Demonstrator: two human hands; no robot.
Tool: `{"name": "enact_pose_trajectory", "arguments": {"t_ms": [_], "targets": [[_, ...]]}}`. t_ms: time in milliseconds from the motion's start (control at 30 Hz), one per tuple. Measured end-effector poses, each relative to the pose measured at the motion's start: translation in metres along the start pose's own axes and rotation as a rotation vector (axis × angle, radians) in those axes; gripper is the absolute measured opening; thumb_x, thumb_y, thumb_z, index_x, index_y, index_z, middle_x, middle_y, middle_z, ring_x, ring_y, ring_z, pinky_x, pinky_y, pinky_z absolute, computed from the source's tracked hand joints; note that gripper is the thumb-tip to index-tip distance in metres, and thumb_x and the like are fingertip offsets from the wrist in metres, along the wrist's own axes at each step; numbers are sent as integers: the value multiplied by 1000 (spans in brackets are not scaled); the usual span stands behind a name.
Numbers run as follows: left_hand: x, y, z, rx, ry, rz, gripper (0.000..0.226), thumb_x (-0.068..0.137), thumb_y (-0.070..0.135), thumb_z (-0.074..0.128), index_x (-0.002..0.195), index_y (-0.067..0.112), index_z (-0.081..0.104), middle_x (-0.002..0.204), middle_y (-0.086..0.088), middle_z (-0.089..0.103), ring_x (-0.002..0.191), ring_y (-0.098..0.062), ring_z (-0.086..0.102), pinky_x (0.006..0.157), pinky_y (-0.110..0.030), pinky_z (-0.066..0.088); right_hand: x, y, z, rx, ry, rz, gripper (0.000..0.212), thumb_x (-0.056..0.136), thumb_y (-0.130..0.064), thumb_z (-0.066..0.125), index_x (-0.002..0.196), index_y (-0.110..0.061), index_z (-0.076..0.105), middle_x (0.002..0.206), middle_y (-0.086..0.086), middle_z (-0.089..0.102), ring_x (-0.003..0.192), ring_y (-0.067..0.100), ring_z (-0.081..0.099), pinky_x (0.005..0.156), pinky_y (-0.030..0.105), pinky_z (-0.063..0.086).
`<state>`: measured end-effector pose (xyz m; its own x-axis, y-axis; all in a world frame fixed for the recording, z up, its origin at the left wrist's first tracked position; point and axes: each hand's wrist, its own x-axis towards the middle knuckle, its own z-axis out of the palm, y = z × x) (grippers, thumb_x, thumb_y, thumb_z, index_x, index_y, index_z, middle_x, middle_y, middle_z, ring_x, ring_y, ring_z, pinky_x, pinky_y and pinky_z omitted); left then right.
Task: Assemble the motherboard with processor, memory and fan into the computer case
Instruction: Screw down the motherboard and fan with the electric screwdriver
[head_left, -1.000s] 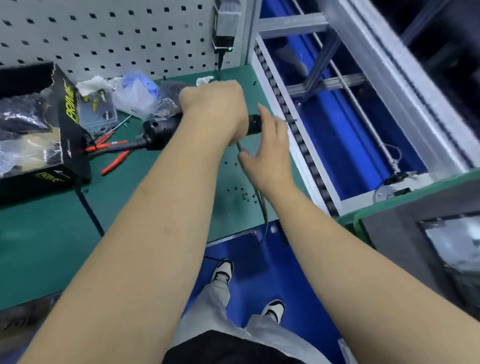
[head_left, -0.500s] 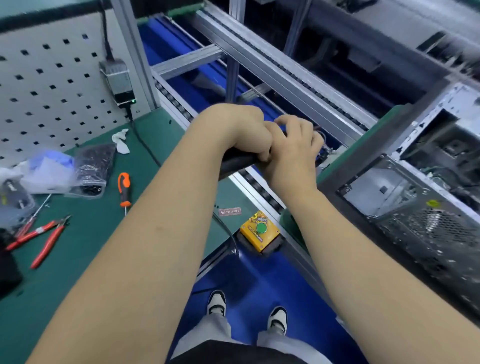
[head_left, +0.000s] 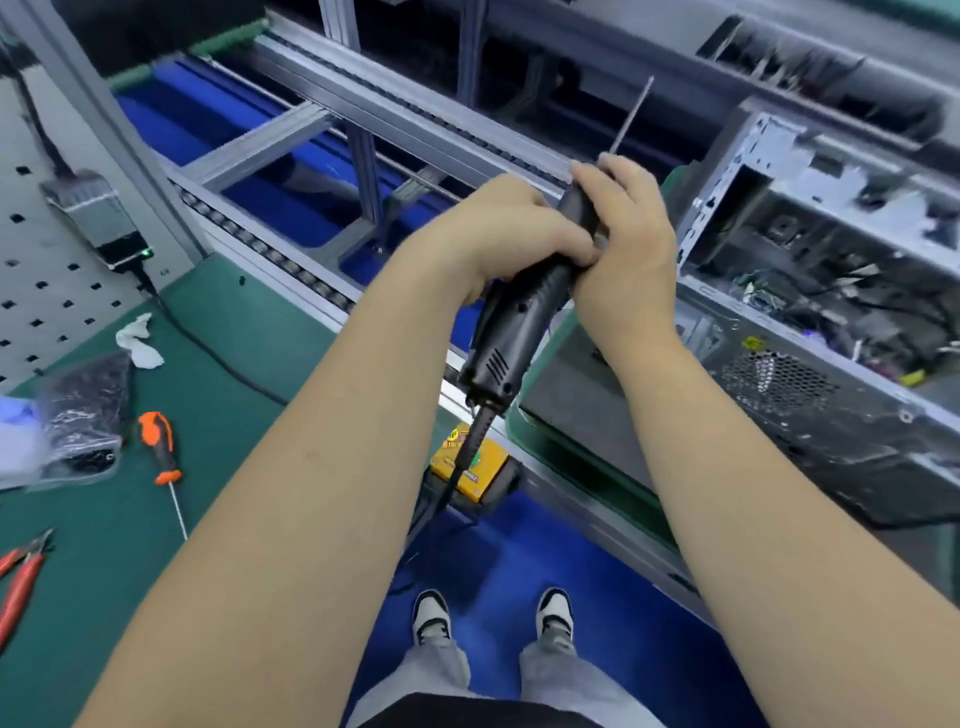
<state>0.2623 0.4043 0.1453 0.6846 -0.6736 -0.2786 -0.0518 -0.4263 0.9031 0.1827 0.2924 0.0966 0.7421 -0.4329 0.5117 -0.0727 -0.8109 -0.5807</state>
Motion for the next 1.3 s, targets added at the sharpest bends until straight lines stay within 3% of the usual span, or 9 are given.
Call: {"name": "enact_pose_trajectory", "arguments": {"t_ms": [167, 267, 367, 567, 800, 967, 1100, 1200, 1300], "targets": [[13, 7, 21, -230, -46, 31, 25, 67, 33, 84, 75, 14, 69, 66, -2, 69, 57, -15, 65, 54, -27, 52, 10, 3, -24, 217, 72, 130, 65, 83, 16, 36, 139, -6, 58, 134, 2, 60, 129, 16, 53, 109, 13, 36], [19, 21, 41, -439, -132, 33, 31, 77, 27, 80, 96, 3, 74, 76, -9, 72, 64, -20, 70, 59, -30, 54, 23, 11, -41, 345, 145, 294, 52, 93, 12, 39, 136, -6, 61, 128, 7, 65, 123, 17, 59, 108, 25, 45], [28, 39, 63, -420, -191, 65, 26, 82, 35, 78, 91, 11, 72, 76, -4, 72, 64, -17, 68, 63, -29, 54, 37, 28, -66, 361, 171, 389, 39, 97, 7, 43, 125, -7, 67, 120, 5, 69, 116, 14, 63, 106, 28, 48], [41, 76, 132, -366, -368, 44, 20, 93, 37, 66, 94, 18, 63, 86, -4, 68, 61, -21, 65, 60, -36, 57, 34, 70, -140, 254, 183, 442, 29, 99, -11, 51, 111, -26, 72, 110, -9, 72, 106, 5, 66, 103, 33, 51], [47, 114, 238, -565, -498, -81, 24, 92, 12, 56, 115, 7, 59, 74, -6, 61, 47, -21, 60, 61, -44, 59, 11, 112, -217, -9, 163, 567, 32, 101, -14, 50, 125, -17, 72, 116, -8, 70, 117, 11, 62, 108, 32, 46], [52, 129, 301, -650, -505, -145, 36, 89, 17, 65, 122, 4, 58, 83, -11, 63, 59, -28, 64, 69, -54, 60, -10, 144, -253, -219, 398, 606, 33, 97, -25, 52, 84, -2, 71, 86, 13, 72, 84, 27, 63, 80, 40, 51], [65, 139, 329, -609, -489, -216, 46, 89, 25, 69, 127, 5, 51, 99, -16, 65, 71, -38, 72, 64, -53, 60, -29, 163, -278, 610, 705, 605, 43, 101, -29, 52, 68, -10, 72, 66, 5, 65, 58, 13, 50, 51, 28, 38], [81, 149, 341, -621, -430, -264, 41, 86, 20, 70, 120, 5, 53, 89, -17, 65, 72, -38, 73, 60, -51, 59, -44, 180, -302, 1264, 413, 605, 54, 102, -43, 47, 62, -15, 69, 63, 5, 61, 50, 14, 48, 40, 20, 33], [96, 161, 354, -614, -342, -267, 37, 86, 23, 70, 116, 8, 55, 80, -11, 64, 58, -24, 66, 51, -32, 55, -49, 199, -303, 1043, -148, 807, 60, 93, -61, 54, 67, -9, 70, 67, 14, 66, 48, 21, 56, 39, 23, 41]]}}
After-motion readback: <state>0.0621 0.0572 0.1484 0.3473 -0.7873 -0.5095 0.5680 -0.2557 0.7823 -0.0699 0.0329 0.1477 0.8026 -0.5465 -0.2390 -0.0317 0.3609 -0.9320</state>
